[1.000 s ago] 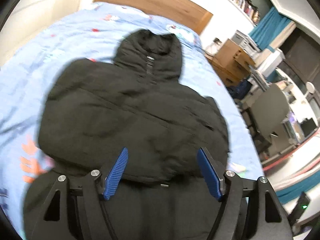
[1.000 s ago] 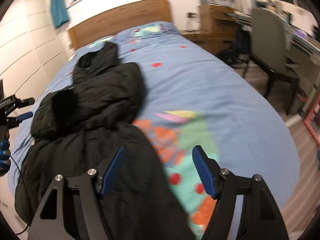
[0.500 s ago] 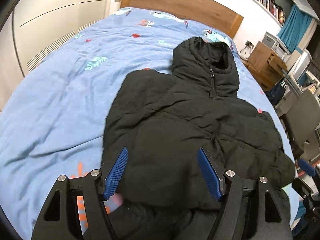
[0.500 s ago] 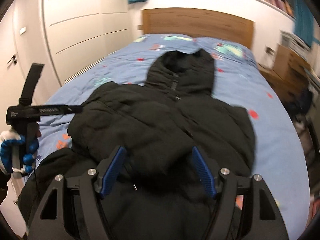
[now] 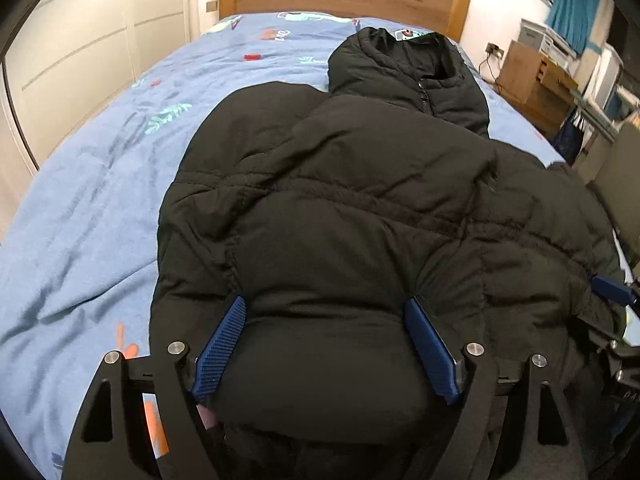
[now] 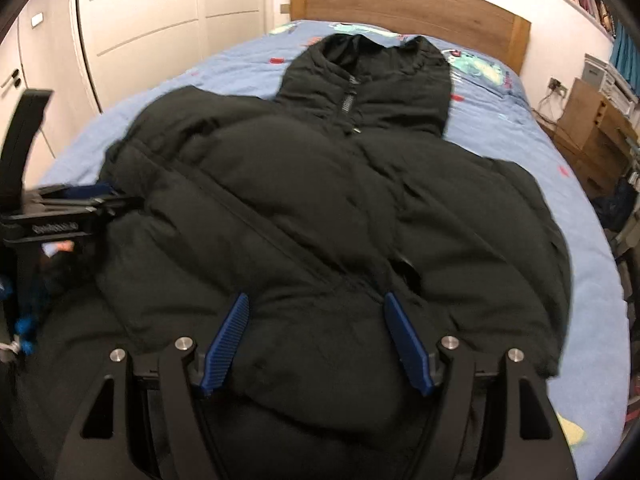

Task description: Fold large clothes

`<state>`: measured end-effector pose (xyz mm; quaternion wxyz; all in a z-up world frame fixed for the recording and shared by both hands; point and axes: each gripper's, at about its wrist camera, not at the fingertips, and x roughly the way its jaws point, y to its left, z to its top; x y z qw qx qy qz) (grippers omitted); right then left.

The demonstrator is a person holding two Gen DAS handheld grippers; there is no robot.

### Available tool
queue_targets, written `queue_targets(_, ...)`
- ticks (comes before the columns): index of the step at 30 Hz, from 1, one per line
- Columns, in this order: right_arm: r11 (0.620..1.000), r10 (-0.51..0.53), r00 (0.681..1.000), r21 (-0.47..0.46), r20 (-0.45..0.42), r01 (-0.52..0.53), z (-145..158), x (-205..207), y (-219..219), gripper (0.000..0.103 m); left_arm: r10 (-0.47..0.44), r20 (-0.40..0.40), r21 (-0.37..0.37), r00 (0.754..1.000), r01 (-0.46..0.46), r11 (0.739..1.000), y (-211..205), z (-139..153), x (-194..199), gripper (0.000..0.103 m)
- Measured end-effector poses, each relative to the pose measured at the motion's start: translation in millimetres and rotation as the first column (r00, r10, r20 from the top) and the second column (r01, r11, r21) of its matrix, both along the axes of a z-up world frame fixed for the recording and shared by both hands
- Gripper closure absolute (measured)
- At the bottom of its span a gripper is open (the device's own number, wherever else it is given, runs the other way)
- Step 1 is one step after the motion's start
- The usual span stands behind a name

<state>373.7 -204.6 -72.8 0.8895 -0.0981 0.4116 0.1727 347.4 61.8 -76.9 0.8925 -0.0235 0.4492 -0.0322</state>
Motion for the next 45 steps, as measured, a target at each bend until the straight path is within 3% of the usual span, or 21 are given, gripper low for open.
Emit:
queue_targets(6,0.999,-0.035,0.999,-0.004,-0.021,0.034,7,-13,-21,0.034,-0.011,0.022,0.036,1.000,0.010,0.999,-9,8,-17,0.022)
queue_targets(14,1.000,0.001,0.998,0.018,0.061,-0.002,38,-25,-5,0.034,-0.020,0.050,0.031,0.999,0.018,0.999,-20,10,-22,0.021)
queue_targets(22,1.000,-0.029,0.999,0.009,-0.036,0.029,2,-13,-9,0.034,-0.023,0.041,0.044,0.999,0.021,0.999,-24,8,-27,0.020)
queue_targets(27,0.997,-0.071,0.997,-0.020,-0.041,0.070,8,-22,-22,0.034,-0.025,0.049,0.049,0.998,0.022,0.999,-30,20,-43,0.020)
queue_targets(35,0.989,-0.141,0.990,0.034,-0.002,0.141,46,-74,-61,0.034,-0.030,0.121,0.068,0.992,0.022,0.997,-45,64,-87,0.020)
queue_targets(45,0.961,-0.271,0.958,0.071,0.091,0.265,90,-165,-106,0.034,-0.065,0.220,0.118,0.973,0.040,0.992,-61,109,-163,0.020)
